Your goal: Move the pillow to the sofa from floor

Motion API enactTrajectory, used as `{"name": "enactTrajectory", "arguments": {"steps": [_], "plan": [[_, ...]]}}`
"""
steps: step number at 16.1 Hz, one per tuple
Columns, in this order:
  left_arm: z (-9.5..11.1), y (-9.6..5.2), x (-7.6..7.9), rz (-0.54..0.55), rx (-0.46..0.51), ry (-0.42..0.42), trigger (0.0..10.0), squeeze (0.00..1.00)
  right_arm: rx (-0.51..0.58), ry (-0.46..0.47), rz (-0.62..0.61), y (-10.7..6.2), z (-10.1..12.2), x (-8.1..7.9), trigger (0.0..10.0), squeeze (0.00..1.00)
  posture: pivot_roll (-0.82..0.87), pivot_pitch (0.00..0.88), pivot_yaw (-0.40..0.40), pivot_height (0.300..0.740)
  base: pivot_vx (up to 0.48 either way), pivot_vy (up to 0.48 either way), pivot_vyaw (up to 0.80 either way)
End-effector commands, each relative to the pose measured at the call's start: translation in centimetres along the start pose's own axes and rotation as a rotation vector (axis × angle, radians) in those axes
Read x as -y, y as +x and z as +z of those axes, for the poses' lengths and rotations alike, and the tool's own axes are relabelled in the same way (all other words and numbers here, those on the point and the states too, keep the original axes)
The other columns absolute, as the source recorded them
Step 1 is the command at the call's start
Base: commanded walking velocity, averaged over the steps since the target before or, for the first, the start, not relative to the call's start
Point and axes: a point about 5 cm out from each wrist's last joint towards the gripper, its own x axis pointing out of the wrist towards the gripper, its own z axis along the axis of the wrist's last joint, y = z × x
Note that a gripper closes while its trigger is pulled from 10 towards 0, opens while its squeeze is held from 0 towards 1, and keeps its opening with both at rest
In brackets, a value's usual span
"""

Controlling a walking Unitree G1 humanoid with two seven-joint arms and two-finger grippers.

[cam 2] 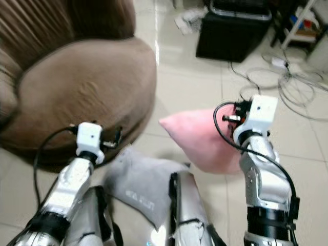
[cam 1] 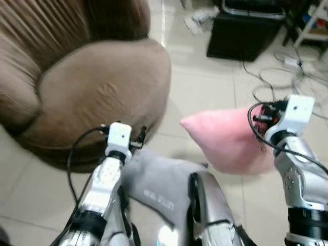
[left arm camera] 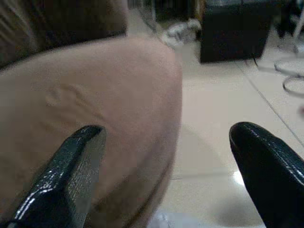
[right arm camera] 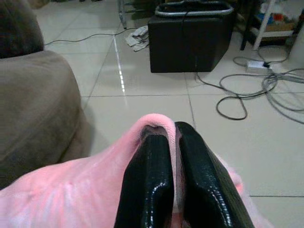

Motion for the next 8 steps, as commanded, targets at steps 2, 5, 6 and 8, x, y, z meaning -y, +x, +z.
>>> {"name": "enactTrajectory", "arguments": {"steps": [2,5,6,8], "plan": [[1.9,-1.0,-0.5,-0.012,0.033,0.043,10.0,0.00,0.054,-0.013,-0.034,0.0,0.7,0.4,10.0,0.00,-0.07,0.000,0.026,0.543,0.000,0.000,0.00],[4.5,-1.8,-0.8,0.019,0.089,0.097,10.0,0.00,0.123,-0.016,-0.046,-0.2,1.7,0.3,10.0,0.00,-0.07,0.000,0.037,0.552,0.000,0.000,0.00],[5.0,-1.8,-0.9,0.036,0.094,0.053,10.0,0.00,0.138,-0.021,-0.063,-0.2,1.8,0.1,10.0,0.00,-0.08,0.000,0.038,0.562,0.000,0.000,0.00],[4.8,-1.7,-1.1,0.069,0.063,0.050,10.0,0.00,0.148,-0.030,-0.067,0.0,1.7,-0.6,10.0,0.00,-0.09,0.000,0.046,0.582,0.000,0.000,0.00]]}}
